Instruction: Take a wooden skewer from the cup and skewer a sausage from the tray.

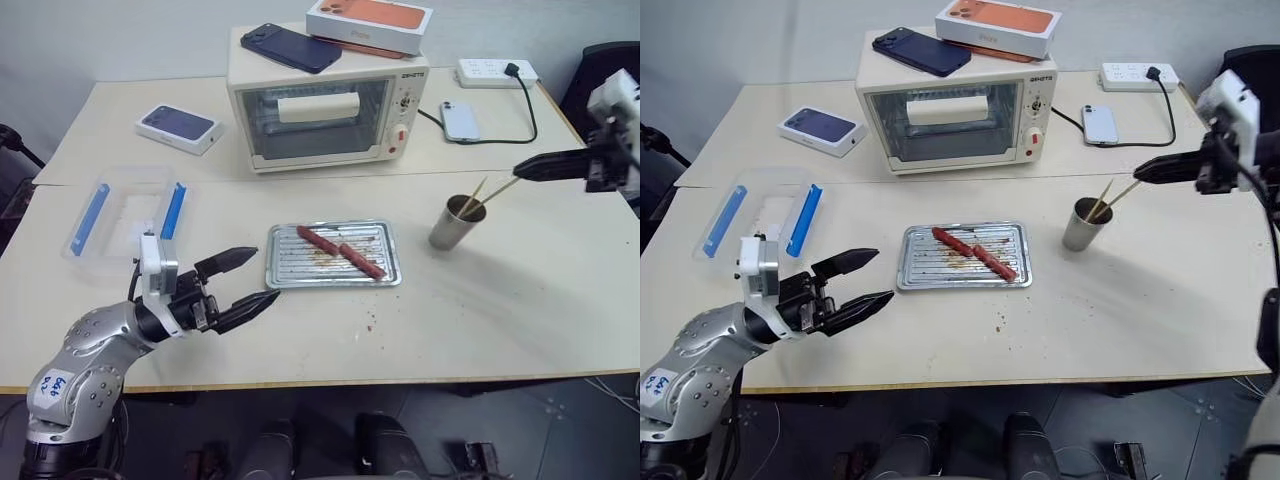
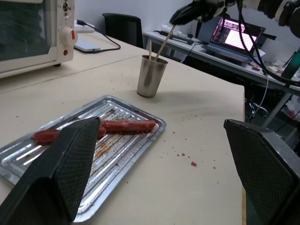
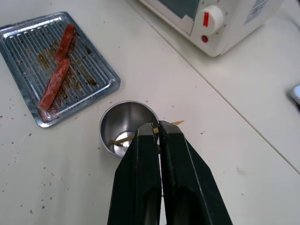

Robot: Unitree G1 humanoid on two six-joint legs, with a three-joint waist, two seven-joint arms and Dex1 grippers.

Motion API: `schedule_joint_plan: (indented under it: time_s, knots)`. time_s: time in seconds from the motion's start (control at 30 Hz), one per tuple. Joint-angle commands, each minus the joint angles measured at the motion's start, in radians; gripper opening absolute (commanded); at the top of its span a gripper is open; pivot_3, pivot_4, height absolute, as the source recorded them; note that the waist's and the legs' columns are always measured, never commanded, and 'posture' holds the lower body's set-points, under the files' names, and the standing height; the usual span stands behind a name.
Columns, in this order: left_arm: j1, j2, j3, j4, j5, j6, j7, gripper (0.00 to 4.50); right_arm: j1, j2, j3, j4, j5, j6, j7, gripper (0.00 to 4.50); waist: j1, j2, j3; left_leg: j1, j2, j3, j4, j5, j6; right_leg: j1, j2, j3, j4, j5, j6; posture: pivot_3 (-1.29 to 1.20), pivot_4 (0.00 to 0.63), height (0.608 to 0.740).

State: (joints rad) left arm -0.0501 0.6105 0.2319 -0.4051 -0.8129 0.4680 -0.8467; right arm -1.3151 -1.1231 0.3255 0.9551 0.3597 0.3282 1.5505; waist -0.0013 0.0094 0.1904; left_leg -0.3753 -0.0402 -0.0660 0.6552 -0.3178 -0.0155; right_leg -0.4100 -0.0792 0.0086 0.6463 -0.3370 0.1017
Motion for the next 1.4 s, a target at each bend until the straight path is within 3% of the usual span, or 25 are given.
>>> schedule_joint_plan:
  time_s: [0.03,0.2,0.3,0.47,0.73,0.93,1.07,1.4]
  knots:
    - [0.007,0.009,0.004,0.015,0.016,-0.023,-0.038,4.5,-0.025,-0.112,0.017,-0.163,0.201,0.189,0.064,0.03,-0.001,0.0,0.0,0.0,0.0,0.0,0.0,0.0,0.0,0.0,0.0,0.0,0.0,0.0,0.0,0.0,0.15,0.74]
    - [-0.004,-0.006,-0.002,0.039,0.013,-0.036,-0.068,4.5,0.071,-0.14,-0.063,-0.314,0.421,0.39,0.064,0.03,-0.002,0.0,0.0,0.0,0.001,0.0,0.0,-0.001,0.0,0.0,0.001,0.0,0.0,0.0,0.0,0.0,0.15,0.74]
    - [-0.067,-0.03,-0.039,0.042,0.004,-0.03,-0.071,4.5,0.159,-0.045,-0.167,-0.402,0.522,0.511,0.064,0.03,0.001,0.0,0.0,0.0,0.001,0.0,0.002,-0.001,0.001,0.001,0.001,0.0,0.001,0.0,0.0,0.0,0.15,0.74]
    - [-0.163,-0.031,-0.084,0.004,-0.073,0.078,-0.062,4.5,0.347,0.174,-0.349,-0.6,0.659,0.618,-0.092,0.03,0.003,-0.001,0.0,-0.001,0.002,-0.001,0.007,-0.002,0.001,0.001,0.001,-0.001,0.004,0.0,0.0,0.0,0.15,0.74]
    - [-0.293,-0.081,-0.123,-0.034,-0.129,0.155,0.002,4.5,0.531,0.45,-0.447,-0.842,0.716,0.638,-0.31,0.03,0.005,-0.001,0.0,-0.011,0.0,-0.006,0.017,-0.003,0.001,-0.004,0.0,-0.005,0.007,0.0,0.001,0.0,0.15,0.74]
    - [-0.313,-0.13,-0.156,-0.049,-0.12,0.158,0.031,4.5,0.59,0.555,-0.466,-0.929,0.732,0.654,-0.396,0.03,0.001,-0.002,0.0,-0.011,0.0,-0.006,0.018,-0.003,0.002,-0.004,0.0,-0.004,0.008,0.001,0.001,0.0,0.15,0.74]
    - [-0.305,-0.146,-0.15,-0.044,-0.116,0.148,0.043,3.73,0.607,0.574,-0.479,-0.958,0.747,0.672,-0.424,0.0,-0.001,-0.002,0.0,-0.011,0.0,-0.006,0.018,-0.003,0.002,-0.004,0.001,-0.004,0.008,0.001,0.001,0.0,0.15,0.74]
    - [-0.301,-0.16,-0.142,-0.037,-0.107,0.138,0.061,1.23,0.657,0.616,-0.51,-1.004,0.786,0.683,-0.492,0.0,0.0,-0.002,-0.001,-0.011,0.0,-0.006,0.018,-0.003,0.002,-0.004,0.0,-0.004,0.008,0.001,0.001,0.0,0.15,0.74]
